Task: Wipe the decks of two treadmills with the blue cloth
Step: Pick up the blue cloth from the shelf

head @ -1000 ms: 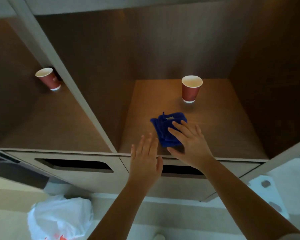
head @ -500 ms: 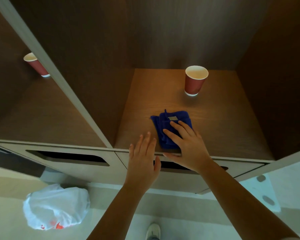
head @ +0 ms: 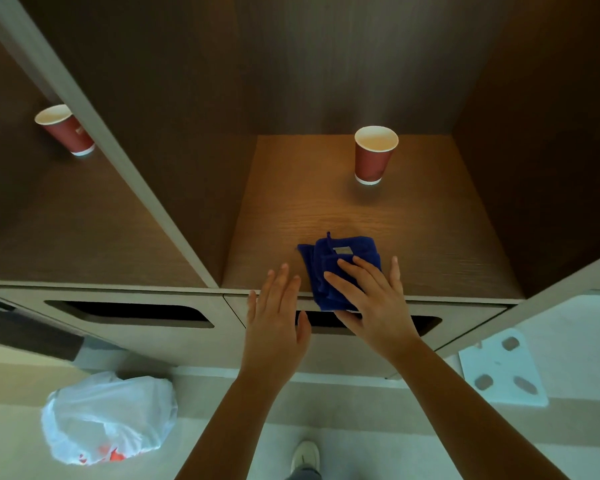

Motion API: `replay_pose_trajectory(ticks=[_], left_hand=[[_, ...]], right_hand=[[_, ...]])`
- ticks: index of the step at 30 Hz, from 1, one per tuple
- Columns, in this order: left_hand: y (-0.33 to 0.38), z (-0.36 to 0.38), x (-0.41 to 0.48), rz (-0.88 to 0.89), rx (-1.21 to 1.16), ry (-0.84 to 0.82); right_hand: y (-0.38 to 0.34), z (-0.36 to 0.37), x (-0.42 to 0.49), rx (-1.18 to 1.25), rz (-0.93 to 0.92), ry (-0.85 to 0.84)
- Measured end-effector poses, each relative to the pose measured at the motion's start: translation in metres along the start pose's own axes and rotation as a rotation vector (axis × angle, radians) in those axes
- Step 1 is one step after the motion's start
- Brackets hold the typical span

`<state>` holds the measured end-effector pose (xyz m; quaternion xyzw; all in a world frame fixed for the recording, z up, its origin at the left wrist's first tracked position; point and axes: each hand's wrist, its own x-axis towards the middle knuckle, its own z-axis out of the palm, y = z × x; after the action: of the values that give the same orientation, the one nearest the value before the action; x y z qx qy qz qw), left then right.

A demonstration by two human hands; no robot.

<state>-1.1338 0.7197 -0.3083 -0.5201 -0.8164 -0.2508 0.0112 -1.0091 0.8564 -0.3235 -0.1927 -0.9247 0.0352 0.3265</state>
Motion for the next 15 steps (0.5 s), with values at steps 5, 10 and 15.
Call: replay_pose_trajectory(ticks=[5,10,15], left_hand=[[0.004,-0.008,0.003,0.02,-0.052,0.01],[0.015,-0.022,0.01,0.099,-0.096,0.036],[0.035,-0.031,0.024,0.201,-0.149,0.028]], right_hand=[[-0.004,-0.004,-0.001,0.199,0.055,0.017],[-0.016,-0.029,0.004,0.385,0.218,0.121],[-0.03,-0.047,-0.009,0.349,0.438,0.215]])
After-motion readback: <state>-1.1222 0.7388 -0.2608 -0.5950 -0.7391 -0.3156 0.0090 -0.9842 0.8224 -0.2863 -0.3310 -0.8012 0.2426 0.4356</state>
